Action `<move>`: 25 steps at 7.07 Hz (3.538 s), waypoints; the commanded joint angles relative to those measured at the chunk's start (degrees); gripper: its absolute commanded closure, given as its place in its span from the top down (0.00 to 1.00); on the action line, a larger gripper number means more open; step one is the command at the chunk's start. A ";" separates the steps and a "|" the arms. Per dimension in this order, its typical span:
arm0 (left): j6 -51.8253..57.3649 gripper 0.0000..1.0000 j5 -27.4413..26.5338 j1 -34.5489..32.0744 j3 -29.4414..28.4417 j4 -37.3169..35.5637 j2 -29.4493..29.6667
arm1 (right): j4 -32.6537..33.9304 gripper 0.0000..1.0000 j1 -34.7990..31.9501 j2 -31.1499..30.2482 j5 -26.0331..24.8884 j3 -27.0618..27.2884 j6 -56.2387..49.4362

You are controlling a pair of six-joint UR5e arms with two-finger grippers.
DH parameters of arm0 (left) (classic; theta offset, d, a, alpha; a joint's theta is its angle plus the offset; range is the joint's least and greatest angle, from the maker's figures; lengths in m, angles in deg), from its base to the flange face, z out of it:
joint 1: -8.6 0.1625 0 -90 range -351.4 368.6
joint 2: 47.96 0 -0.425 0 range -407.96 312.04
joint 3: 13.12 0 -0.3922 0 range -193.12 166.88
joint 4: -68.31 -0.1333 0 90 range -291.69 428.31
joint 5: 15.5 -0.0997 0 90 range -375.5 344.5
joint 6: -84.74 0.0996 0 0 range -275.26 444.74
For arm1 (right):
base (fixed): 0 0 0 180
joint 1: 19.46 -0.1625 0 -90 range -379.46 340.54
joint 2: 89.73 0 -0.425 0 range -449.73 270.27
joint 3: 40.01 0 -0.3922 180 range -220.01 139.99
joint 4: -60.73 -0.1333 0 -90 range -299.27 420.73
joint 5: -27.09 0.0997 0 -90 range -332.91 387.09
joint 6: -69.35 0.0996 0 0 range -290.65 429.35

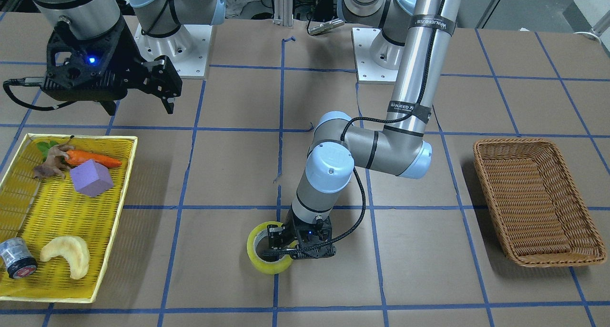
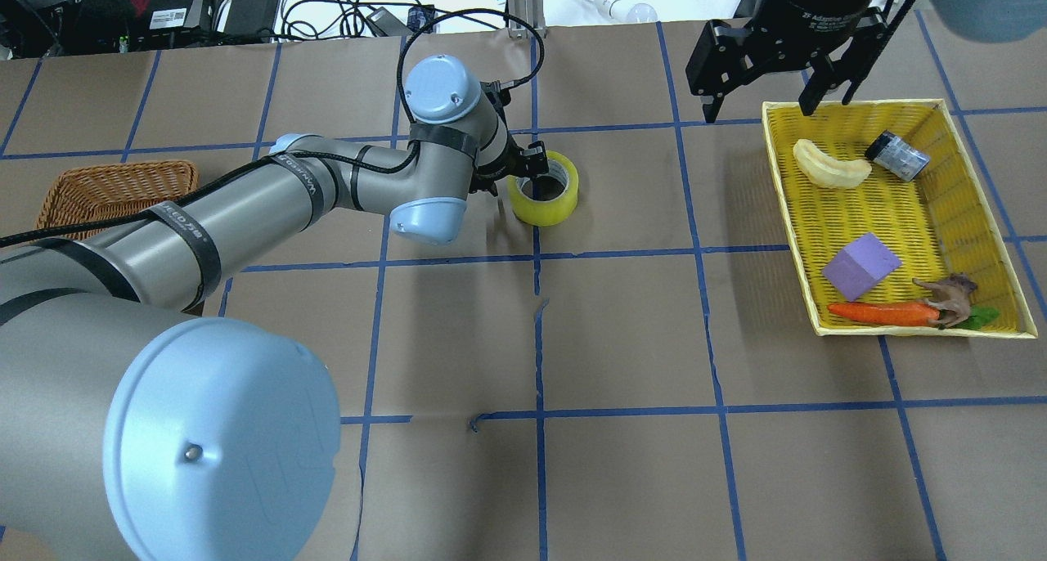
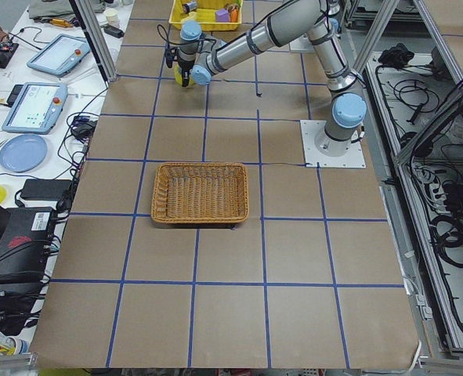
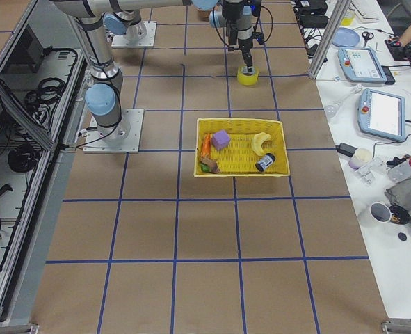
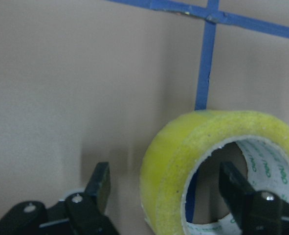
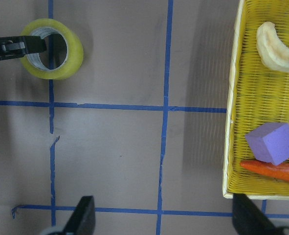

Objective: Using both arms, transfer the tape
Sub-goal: 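Lower the left gripper onto the tape roll and grip its rim, then lift the tape roll with the left gripper and lower it into the wicker basket, then open the left gripper and release the tape roll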

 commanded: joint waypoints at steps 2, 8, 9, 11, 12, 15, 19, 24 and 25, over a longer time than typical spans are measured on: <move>0.94 0.00 -0.07 -0.09 -1.74 2.83 -1.56 | -0.18 1.00 0.06 0.00 -0.27 0.02 -0.09; 26.72 0.00 -1.04 21.29 -11.16 38.40 -16.13 | -0.09 1.00 -0.03 0.00 -0.27 0.02 -0.09; 38.18 0.00 -4.96 26.92 -10.72 44.01 -18.33 | -0.09 1.00 -0.11 0.00 -0.27 0.02 -0.09; 52.02 0.00 -11.06 39.39 -9.24 47.22 -20.28 | -0.09 1.00 -0.11 0.00 -0.27 0.02 0.00; 58.27 0.00 -11.06 45.12 -7.22 46.36 -19.94 | -0.09 1.00 -0.11 0.00 -0.27 0.02 0.00; 65.19 0.00 -8.45 52.27 0.24 35.02 -15.47 | -0.09 1.00 -0.11 0.00 -0.27 0.02 0.00; 68.35 0.00 -7.37 56.25 0.97 29.22 -11.16 | -0.09 1.00 -0.20 0.00 -0.18 0.02 0.00; 62.60 1.00 -7.98 54.41 -0.43 32.44 -17.62 | -0.18 1.00 -0.20 0.00 0.26 0.02 0.09; 56.20 1.00 -8.07 52.23 -2.61 40.38 -21.39 | -0.18 1.00 -0.20 0.00 0.34 0.02 0.09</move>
